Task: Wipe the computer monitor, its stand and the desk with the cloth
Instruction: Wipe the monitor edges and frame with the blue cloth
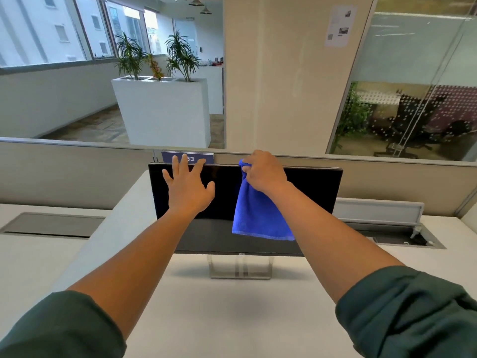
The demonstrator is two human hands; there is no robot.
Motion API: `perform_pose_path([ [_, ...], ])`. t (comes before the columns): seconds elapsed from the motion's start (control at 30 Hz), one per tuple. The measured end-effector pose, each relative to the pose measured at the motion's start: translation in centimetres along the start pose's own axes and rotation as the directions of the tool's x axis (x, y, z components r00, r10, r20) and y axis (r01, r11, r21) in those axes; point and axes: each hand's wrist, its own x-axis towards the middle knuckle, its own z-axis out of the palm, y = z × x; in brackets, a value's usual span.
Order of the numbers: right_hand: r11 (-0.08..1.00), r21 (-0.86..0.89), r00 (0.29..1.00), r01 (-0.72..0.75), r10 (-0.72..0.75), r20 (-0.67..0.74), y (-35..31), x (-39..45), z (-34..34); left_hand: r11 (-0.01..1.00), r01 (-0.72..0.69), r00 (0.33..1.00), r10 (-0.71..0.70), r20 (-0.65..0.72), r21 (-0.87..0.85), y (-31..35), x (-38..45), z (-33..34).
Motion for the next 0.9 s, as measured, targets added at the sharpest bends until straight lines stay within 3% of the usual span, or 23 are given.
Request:
perform_pose_path([
  [0.33,0.998,0.000,0.998,0.058,-0.058,0.006,-8.3,2.3,3.3,0.921,0.199,0.970,-0.233,-0.063,-0.336,-6.6,0.4,-1.9],
  [0.53,0.997,0.020,0.997,0.076,-0.076,0.005,-12.4,3.4,5.1,0.858,0.194,0.956,-0.275,-0.106,-0.476,-8.9,0.6,-2.7],
  [0.8,0.994,0.077,0.996,0.080,-0.083,0.033,-17.5,4.5,6.8,0.771,0.196,0.967,-0.256,-0.013,-0.607,-10.9,1.4,-3.8],
  [0.9,0.984,0.172,0.997,0.043,-0.053,0.054,-19.0,4.7,7.1,0.754,0.180,0.973,-0.232,0.000,-0.631,-11.3,1.6,-4.0],
])
